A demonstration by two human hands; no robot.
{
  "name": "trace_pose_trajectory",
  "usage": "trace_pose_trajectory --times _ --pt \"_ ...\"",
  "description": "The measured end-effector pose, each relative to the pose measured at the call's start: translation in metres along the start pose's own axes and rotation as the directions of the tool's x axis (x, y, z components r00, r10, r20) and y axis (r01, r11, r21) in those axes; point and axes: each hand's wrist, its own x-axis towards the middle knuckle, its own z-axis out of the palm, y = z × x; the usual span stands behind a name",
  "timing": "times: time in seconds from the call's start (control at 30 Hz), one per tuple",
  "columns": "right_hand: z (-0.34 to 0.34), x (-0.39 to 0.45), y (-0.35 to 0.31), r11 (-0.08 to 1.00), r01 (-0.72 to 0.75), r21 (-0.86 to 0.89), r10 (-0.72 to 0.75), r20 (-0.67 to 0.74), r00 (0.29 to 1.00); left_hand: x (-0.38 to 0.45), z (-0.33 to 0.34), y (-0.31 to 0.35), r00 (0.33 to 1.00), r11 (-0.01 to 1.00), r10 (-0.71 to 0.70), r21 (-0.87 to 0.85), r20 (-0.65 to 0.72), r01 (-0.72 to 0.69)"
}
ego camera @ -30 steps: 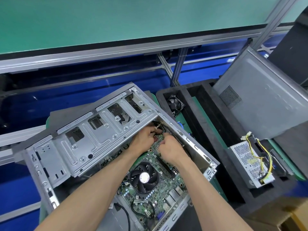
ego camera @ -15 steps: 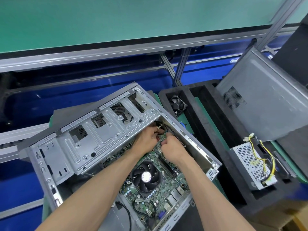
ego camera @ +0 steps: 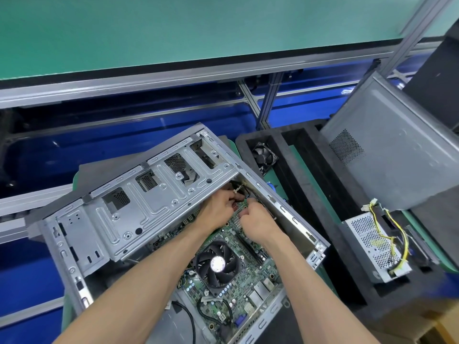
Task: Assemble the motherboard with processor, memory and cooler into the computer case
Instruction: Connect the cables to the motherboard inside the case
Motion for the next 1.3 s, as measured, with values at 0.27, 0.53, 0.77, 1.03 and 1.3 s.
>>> trace_pose_trajectory --times 0.27,0.53,0.77,1.03,1.3 --pt "0.0002 0.0031 0.0035 1.000 0.015 0.017 -0.015 -0.019 1.000 0.0018 -0.0008 -0.0012 1.000 1.000 0.022 -0.004 0.007 -0.021" --pt "0.0008 0.0047 0.0038 0.999 0.019 0.040 -0.019 -0.012 1.000 -0.0001 -0.0016 0.0006 0.998 0.998 0.066 -0.011 -0.022 -0.066" --pt "0.0003 0.0057 0.0046 0.999 0.003 0.035 -0.003 0.008 1.000 0.0000 -0.0004 0.0007 0.994 0.993 0.101 0.058 -0.037 -0.099" --pt "-0.0001 0.0067 0.0035 0.999 -0.016 0.031 0.015 0.027 1.000 -0.0009 0.0013 -0.0023 0.988 0.978 0.148 0.153 -0.034 -0.142" --pt "0.0018 0.0069 0.0058 0.999 -0.046 -0.009 0.046 0.071 0.996 0.0006 0.0022 -0.0043 0.978 0.950 0.206 0.245 -0.033 -0.192"
